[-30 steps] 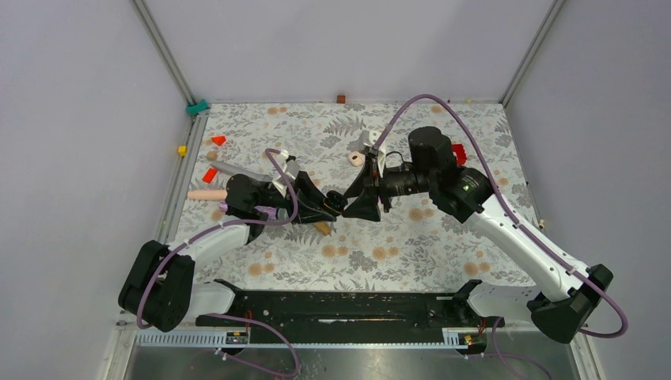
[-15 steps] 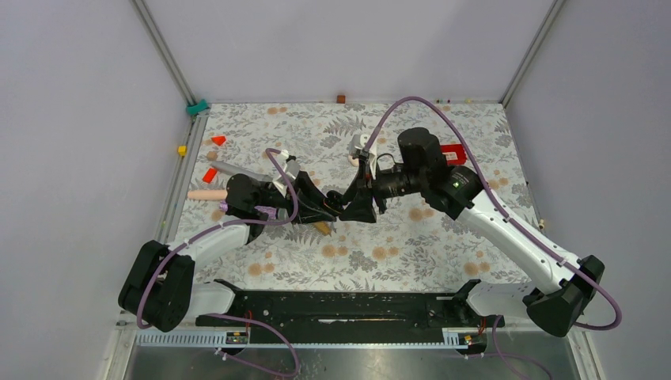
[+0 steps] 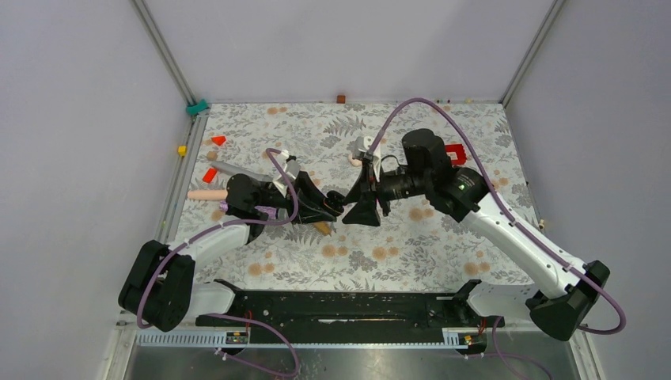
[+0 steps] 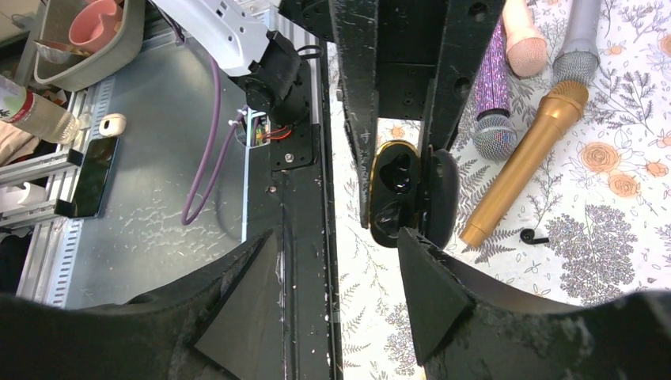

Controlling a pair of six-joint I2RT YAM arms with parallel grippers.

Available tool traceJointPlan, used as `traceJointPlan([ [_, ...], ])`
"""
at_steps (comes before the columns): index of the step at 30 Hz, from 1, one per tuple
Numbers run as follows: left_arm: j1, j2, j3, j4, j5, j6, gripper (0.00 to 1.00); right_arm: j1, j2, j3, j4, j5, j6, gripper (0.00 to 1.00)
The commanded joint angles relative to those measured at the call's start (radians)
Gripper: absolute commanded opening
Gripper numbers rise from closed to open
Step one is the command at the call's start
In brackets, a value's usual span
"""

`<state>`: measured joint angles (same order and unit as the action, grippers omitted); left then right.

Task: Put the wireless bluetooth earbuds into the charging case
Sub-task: Place the earbud in the charging case, then pick up the earbud from the center of the board.

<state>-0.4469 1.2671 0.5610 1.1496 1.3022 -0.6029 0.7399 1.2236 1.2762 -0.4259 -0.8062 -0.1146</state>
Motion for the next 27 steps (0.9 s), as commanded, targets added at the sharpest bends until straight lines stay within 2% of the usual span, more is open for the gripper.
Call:
traceJointPlan([
  [1, -0.005, 0.000, 0.034, 0.041, 0.002, 0.019, 0.00, 0.005, -0.067, 0.048, -0.013, -0.041, -0.028, 0.67],
  [3, -0.003, -0.008, 0.039, 0.037, 0.004, 0.021, 0.00, -0.003, -0.078, 0.048, -0.013, -0.045, -0.032, 0.72],
  [4, -0.001, -0.016, 0.040, 0.033, 0.003, 0.024, 0.00, -0.012, -0.086, 0.046, -0.012, -0.042, -0.033, 0.81],
  [5, 0.003, -0.024, 0.043, 0.026, 0.004, 0.030, 0.00, -0.020, -0.091, 0.043, -0.006, -0.038, -0.030, 0.93],
  [6, 0.009, -0.031, 0.045, 0.020, 0.005, 0.034, 0.00, -0.029, -0.099, 0.036, 0.006, -0.027, -0.025, 0.99],
  [15, 0.137, -0.104, 0.070, 0.035, 0.071, 0.005, 0.00, -0.134, -0.114, -0.061, 0.166, 0.242, 0.086, 1.00],
  [17, 0.181, -0.123, 0.080, 0.033, 0.100, -0.004, 0.00, -0.141, -0.090, -0.073, 0.179, 0.290, 0.097, 0.96],
  [21, 0.269, -0.159, 0.097, 0.011, 0.161, -0.010, 0.00, -0.140, 0.031, -0.050, 0.163, 0.375, 0.186, 0.90],
  [27, 0.405, -0.204, 0.048, 0.016, 0.175, -0.025, 0.00, -0.140, 0.279, 0.000, 0.118, 0.404, 0.311, 0.92],
])
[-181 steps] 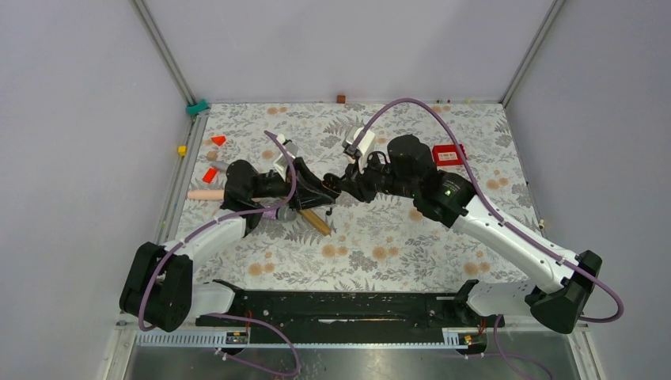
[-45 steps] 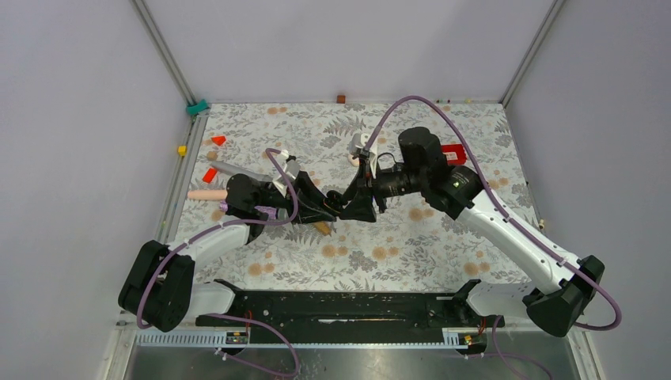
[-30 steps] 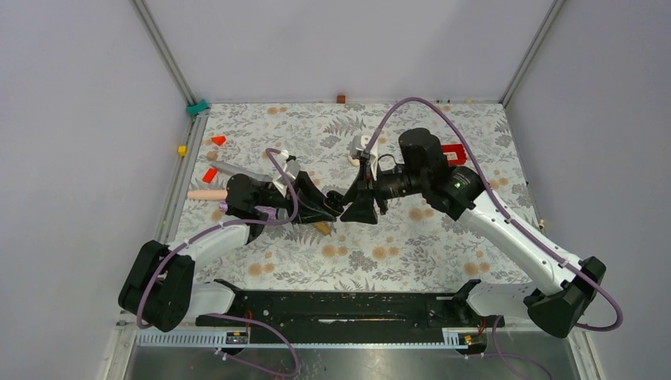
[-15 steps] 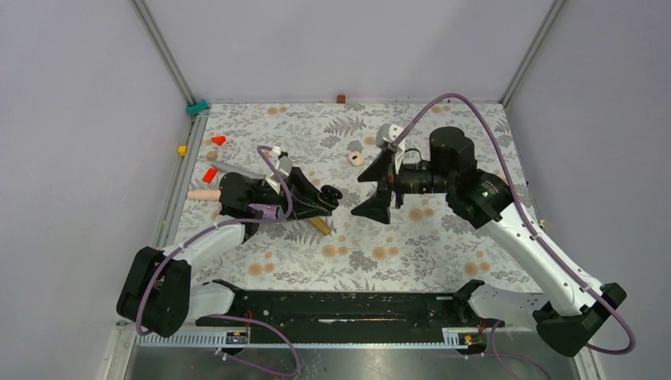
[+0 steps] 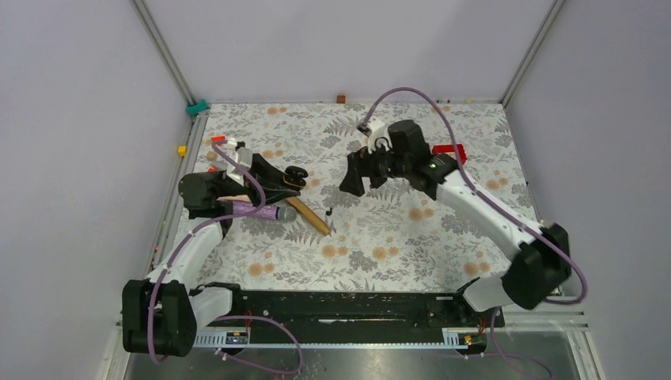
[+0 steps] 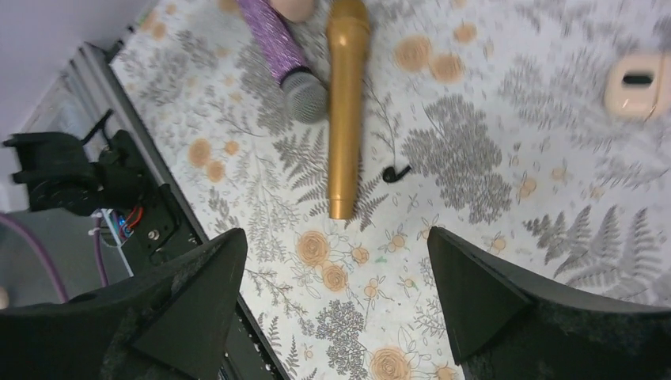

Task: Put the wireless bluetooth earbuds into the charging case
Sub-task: Pick up the earbud from the center of the board.

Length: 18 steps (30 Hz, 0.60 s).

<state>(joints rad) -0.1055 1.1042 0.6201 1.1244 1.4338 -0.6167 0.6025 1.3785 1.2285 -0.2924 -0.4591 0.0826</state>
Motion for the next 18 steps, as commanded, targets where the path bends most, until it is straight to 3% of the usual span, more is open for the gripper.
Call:
traceJointPlan([
  [1, 0.081, -0.052, -0.026, 0.046, 0.040, -0.011, 0.00, -0.003, 0.169, 0.058, -0.022, 0.058, 0.134, 0.91],
  [6, 0.151, -0.128, -0.102, 0.037, 0.025, -0.002, 0.00, 0.008, 0.399, 0.165, -0.127, 0.087, 0.186, 0.85],
  [9, 0.174, -0.199, -0.121, -0.086, -0.006, 0.097, 0.00, 0.047, 0.510, 0.238, -0.193, 0.159, 0.170, 0.84],
  [14, 0.179, -0.270, -0.057, -0.672, -0.082, 0.525, 0.00, 0.129, 0.639, 0.364, -0.268, 0.322, 0.128, 0.85],
  [16, 0.176, -0.271, 0.017, -1.033, -0.134, 0.809, 0.00, 0.157, 0.683, 0.404, -0.289, 0.377, 0.114, 0.88],
  [18, 0.173, -0.266, 0.042, -1.122, -0.151, 0.856, 0.00, 0.174, 0.719, 0.431, -0.299, 0.424, 0.102, 0.90],
])
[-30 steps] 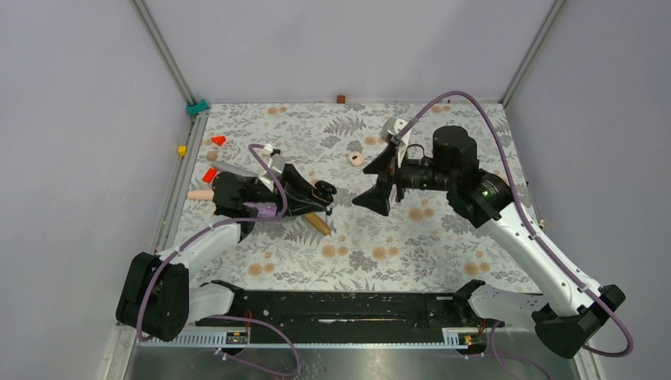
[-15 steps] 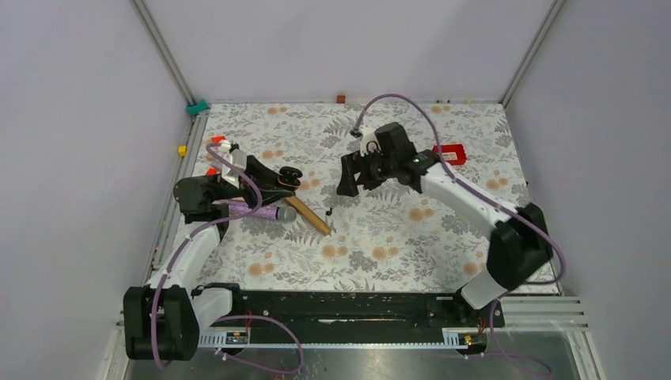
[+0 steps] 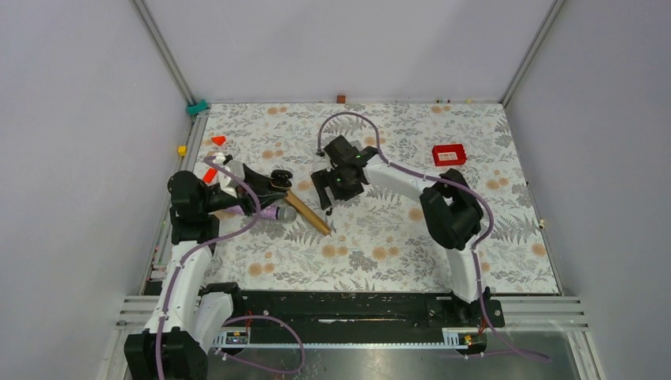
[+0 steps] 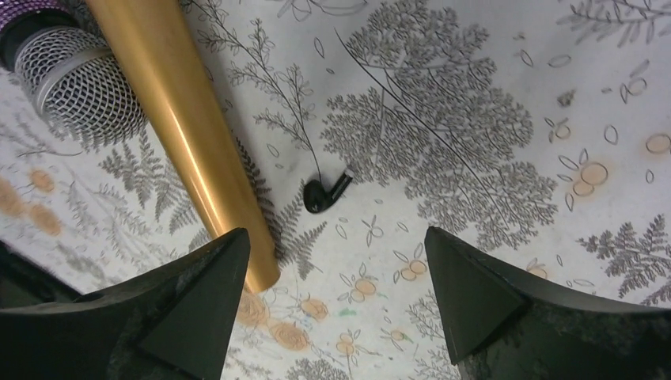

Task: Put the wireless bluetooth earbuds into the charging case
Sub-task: Pick up the earbud from the center of the board.

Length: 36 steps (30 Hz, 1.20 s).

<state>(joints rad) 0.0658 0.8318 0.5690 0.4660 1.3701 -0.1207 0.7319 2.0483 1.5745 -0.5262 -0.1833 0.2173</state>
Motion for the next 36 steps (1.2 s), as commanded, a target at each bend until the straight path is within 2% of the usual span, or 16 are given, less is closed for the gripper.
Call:
traceJointPlan([
  [1, 0.001, 0.004, 0.092, -0.463, -0.086, 0.360, 0.00, 0.050, 0.064, 0.099, -0.070, 0.161, -0.036, 0.91],
  [7, -0.002, 0.000, 0.075, -0.414, -0.074, 0.327, 0.00, 0.076, 0.140, 0.158, -0.101, 0.232, -0.068, 0.96],
  [17, -0.011, 0.000, 0.071, -0.405, -0.074, 0.323, 0.00, 0.106, 0.189, 0.174, -0.130, 0.271, -0.108, 0.98],
  [27, -0.012, 0.004, 0.071, -0.405, -0.062, 0.323, 0.00, 0.107, 0.075, 0.076, -0.140, 0.329, -0.200, 0.93],
  [36, -0.013, 0.003, 0.072, -0.406, -0.052, 0.319, 0.00, 0.103, 0.015, 0.043, -0.126, 0.478, -0.280, 0.93],
])
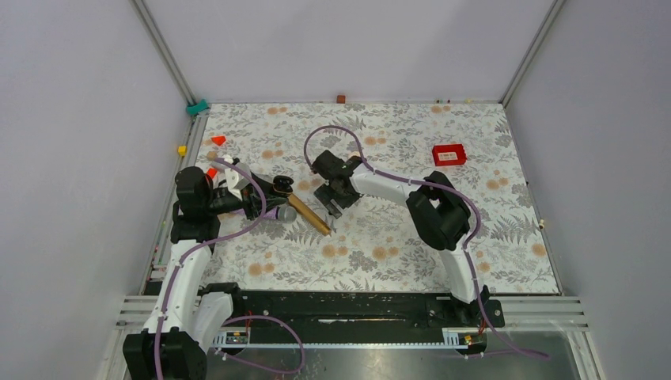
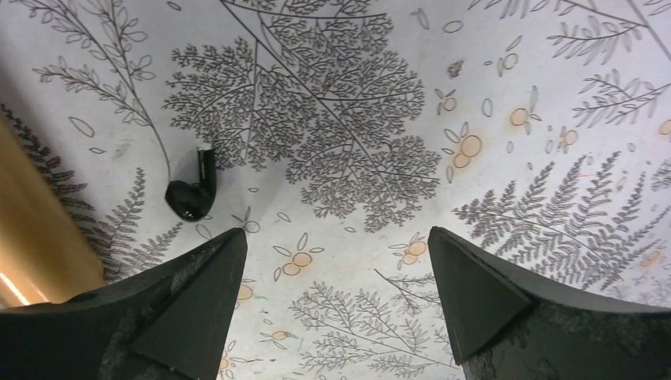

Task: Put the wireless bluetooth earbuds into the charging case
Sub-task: Pick up the earbud from the center of the board.

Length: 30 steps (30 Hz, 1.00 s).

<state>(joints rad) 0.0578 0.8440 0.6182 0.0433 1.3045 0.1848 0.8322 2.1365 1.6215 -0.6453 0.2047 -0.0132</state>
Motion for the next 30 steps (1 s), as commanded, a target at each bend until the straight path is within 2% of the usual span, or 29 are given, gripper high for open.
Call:
traceJointPlan([
  [1, -0.005, -0.010, 0.023, 0.017, 0.014, 0.014, 0.00, 0.004, -0.080, -0.005, -0.007, 0.089, -0.051, 0.93],
  [10, -0.006, -0.007, 0.021, 0.017, 0.017, 0.016, 0.00, -0.002, -0.145, -0.034, 0.054, -0.200, 0.043, 0.91],
  [18, -0.005, -0.011, 0.020, 0.017, 0.022, 0.013, 0.00, -0.001, 0.003, 0.081, 0.019, -0.164, 0.060, 0.88],
  [30, -0.006, -0.005, 0.019, 0.017, 0.028, 0.021, 0.00, -0.001, 0.051, 0.103, 0.016, -0.085, 0.035, 0.88],
])
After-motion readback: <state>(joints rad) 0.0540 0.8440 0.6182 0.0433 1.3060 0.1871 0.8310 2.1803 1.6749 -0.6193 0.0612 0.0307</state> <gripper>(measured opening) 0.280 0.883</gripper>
